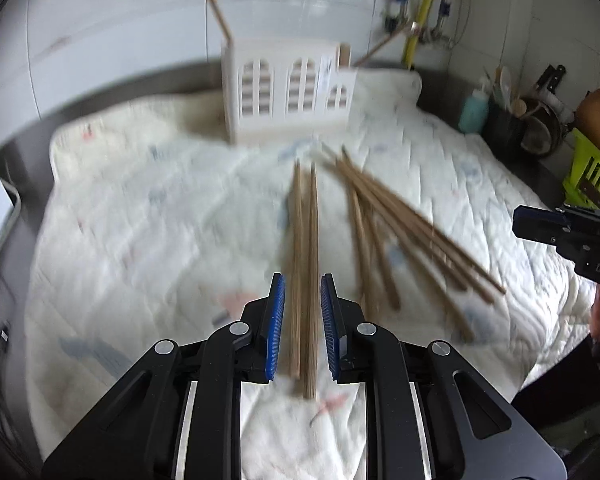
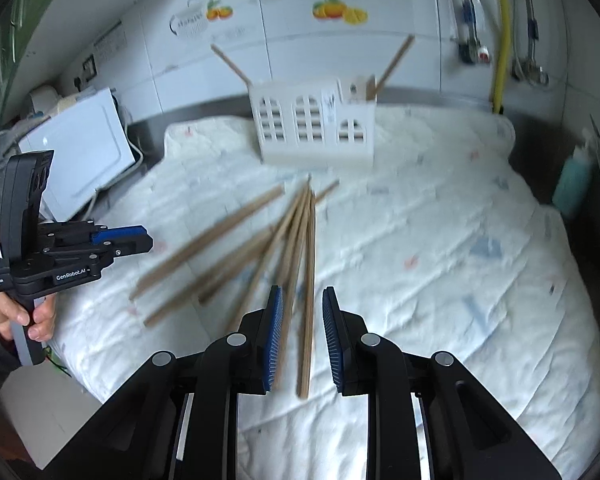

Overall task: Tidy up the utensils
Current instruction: 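Move the left tool back to a chopstick while the right tool returns to another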

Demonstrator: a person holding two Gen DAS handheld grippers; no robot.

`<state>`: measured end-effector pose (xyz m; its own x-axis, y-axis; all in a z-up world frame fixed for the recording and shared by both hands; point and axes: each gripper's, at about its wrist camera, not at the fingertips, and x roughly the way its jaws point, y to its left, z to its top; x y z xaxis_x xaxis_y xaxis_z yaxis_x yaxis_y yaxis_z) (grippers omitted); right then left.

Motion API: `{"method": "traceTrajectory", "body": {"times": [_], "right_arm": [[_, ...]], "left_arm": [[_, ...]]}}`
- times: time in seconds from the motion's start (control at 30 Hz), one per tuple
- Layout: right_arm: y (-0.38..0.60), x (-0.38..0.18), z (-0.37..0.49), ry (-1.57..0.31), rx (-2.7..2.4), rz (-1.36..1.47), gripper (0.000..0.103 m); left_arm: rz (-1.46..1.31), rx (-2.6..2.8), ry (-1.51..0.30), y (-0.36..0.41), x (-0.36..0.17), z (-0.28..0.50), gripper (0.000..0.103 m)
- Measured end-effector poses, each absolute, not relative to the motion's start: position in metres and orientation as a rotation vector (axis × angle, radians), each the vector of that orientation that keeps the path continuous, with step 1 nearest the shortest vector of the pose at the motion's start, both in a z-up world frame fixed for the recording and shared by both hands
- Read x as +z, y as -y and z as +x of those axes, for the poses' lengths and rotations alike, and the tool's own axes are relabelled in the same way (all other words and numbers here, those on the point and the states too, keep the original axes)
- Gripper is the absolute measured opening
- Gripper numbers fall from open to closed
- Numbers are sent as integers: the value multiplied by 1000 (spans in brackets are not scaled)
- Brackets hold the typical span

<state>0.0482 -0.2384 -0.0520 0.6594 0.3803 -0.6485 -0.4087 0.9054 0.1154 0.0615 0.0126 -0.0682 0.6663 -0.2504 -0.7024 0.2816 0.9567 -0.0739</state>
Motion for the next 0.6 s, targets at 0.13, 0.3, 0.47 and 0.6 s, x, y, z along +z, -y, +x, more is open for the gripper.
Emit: {"method": "traceTrajectory", "body": {"times": [0.13, 0.3, 0.47, 0.6], "right_arm": [[234, -66, 42, -740, 429, -58, 21], [236, -77, 45, -767, 421, -40, 21], [237, -83, 48, -785, 414, -34, 20], [238, -86, 50, -795, 411, -31, 20]], "left_arm": [[40, -308, -818, -14, -84, 62, 18], [35, -308, -836, -16, -91, 69, 18], [40, -309, -845, -16, -94, 75, 18], [51, -304, -854, -15, -96, 78, 17]]}}
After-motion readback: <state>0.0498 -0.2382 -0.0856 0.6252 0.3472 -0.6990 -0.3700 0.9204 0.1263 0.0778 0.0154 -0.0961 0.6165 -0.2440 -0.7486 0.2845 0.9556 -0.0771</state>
